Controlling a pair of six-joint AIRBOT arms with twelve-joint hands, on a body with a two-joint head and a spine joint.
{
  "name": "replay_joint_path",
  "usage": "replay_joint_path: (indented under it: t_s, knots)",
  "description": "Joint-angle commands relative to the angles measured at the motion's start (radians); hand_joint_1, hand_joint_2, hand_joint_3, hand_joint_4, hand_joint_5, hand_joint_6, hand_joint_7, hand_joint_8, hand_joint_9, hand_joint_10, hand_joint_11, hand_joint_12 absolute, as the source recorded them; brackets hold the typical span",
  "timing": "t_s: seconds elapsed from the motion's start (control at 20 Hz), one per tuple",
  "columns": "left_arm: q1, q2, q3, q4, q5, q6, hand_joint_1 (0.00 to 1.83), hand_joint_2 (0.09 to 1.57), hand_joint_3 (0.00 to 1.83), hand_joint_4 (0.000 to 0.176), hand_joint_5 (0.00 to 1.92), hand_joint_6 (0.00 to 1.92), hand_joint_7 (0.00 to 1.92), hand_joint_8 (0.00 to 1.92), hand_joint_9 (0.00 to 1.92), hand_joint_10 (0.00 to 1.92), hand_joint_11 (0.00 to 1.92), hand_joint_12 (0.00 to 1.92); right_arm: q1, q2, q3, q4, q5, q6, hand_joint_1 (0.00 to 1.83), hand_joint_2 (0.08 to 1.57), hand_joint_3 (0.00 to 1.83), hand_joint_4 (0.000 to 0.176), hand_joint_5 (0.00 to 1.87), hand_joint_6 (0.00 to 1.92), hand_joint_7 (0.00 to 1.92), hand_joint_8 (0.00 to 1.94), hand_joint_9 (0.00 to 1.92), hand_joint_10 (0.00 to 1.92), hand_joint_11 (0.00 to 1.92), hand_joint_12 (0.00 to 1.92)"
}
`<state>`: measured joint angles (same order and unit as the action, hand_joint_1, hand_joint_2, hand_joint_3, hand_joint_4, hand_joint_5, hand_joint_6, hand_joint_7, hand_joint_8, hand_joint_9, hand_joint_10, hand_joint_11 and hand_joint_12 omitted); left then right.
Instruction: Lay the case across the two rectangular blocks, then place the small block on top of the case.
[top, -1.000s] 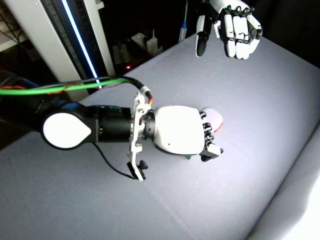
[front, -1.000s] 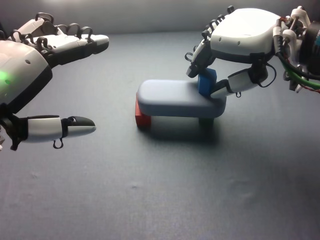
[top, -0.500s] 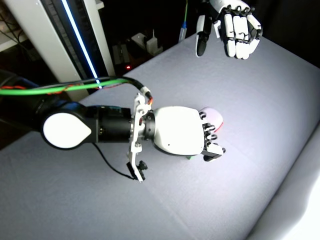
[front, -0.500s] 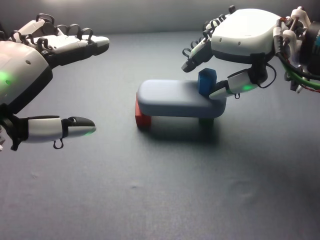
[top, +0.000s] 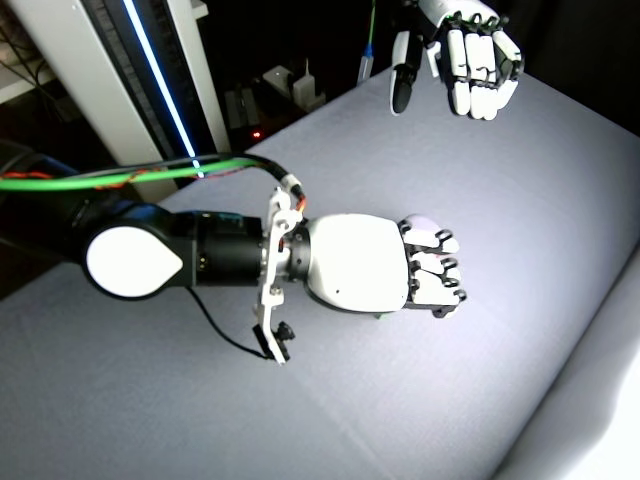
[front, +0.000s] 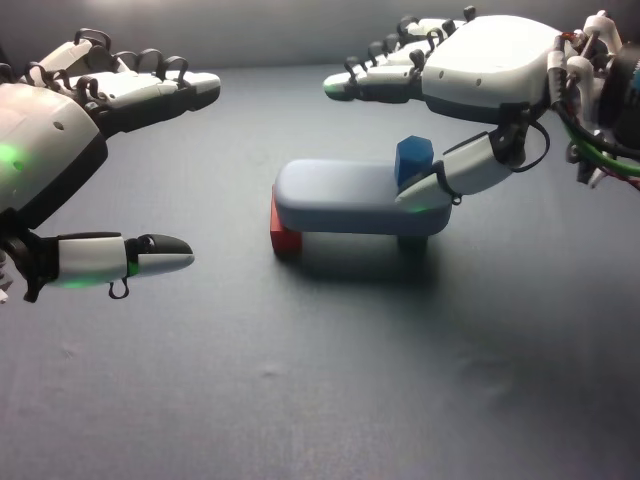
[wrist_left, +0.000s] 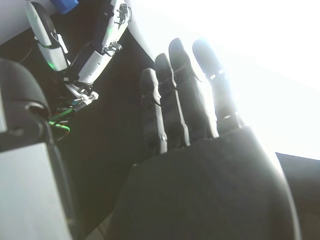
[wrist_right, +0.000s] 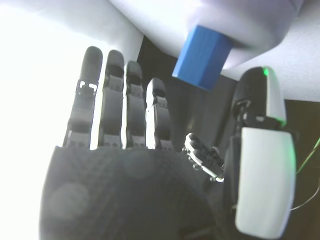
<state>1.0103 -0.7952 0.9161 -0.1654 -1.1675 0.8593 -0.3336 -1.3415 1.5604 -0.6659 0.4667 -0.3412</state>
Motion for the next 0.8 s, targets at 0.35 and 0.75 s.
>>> replay_joint_path:
  t_s: [0.35, 0.75]
  knots:
    - [0.024, 0.01, -0.015, -0.025, -0.19, -0.009, 1.0, 0.88, 0.0, 0.0, 0.32, 0.0, 0.39, 0.0, 0.45, 0.0, 0.0, 1.21, -0.037, 0.184, -0.156, 0.248, 0.359, -0.07, 0.58, 0.82, 0.0, 0.176, 0.0, 0.0, 0.0, 0.0, 0.0, 0.0, 0.0, 0.0]
    - [0.07, 0.022, -0.026, -0.072, -0.269, -0.009, 0.73, 0.97, 0.01, 0.04, 0.01, 0.0, 0.03, 0.0, 0.07, 0.02, 0.0, 0.59, -0.405, 0.34, -0.329, 0.596, 0.804, -0.123, 0.55, 0.83, 0.0, 0.176, 0.0, 0.0, 0.0, 0.0, 0.0, 0.0, 0.0, 0.0]
